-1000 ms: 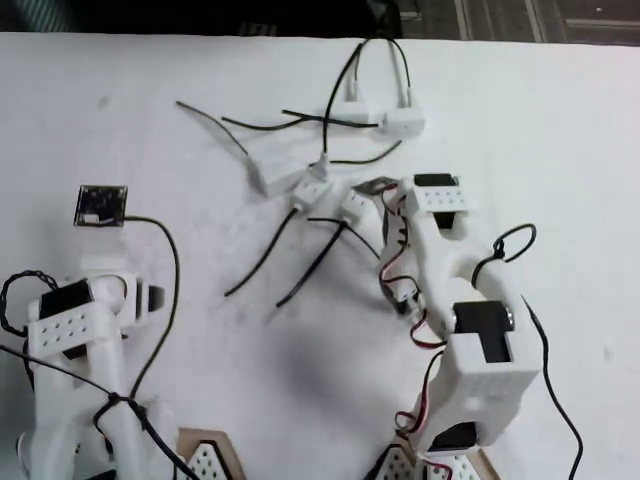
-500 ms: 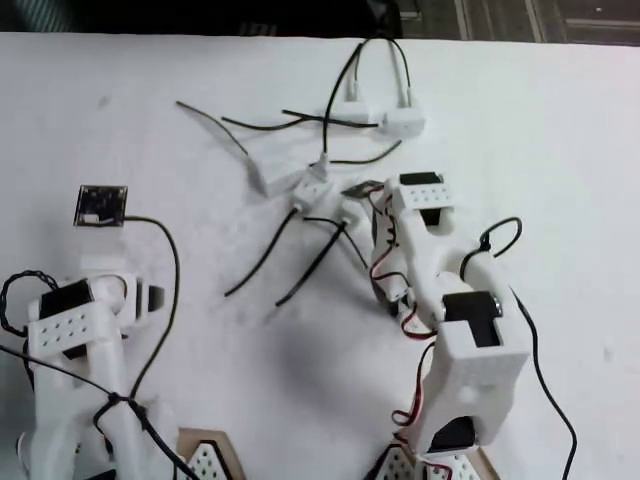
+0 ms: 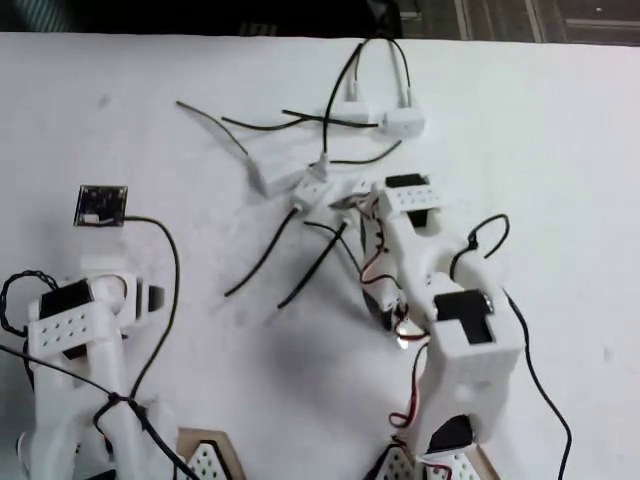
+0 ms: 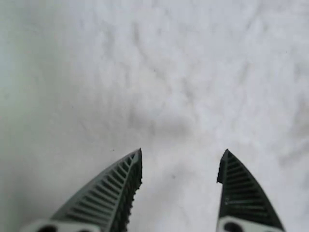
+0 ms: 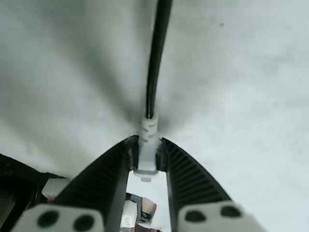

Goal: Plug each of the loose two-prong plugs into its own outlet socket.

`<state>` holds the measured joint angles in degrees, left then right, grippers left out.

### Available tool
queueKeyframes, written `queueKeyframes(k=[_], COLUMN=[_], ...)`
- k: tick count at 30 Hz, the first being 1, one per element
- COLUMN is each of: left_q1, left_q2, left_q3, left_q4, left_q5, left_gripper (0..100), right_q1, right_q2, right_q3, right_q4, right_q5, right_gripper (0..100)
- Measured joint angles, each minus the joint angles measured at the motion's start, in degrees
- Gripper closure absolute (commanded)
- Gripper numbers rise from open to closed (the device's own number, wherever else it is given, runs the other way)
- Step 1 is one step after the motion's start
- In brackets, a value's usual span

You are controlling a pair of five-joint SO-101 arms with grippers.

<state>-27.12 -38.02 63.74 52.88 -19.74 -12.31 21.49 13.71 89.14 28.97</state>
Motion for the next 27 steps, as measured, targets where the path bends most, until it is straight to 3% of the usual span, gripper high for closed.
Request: queueKeyframes(k=[18,27], left_q1=[0.0,0.0], left_q2=[0.0,0.0], left_q3=[0.0,0.0], left_q4=[0.0,0.0], left_q5=[0.0,0.0], left_gripper=[74,74], right_q1=[-3.6,-2.4], right_q2=[6.7,-14.7], right_q3=[-1.3,-0.1], right_q4=[1.4,7.7], right_q5=[0.0,-0.1], right_gripper=[98.1,98.1])
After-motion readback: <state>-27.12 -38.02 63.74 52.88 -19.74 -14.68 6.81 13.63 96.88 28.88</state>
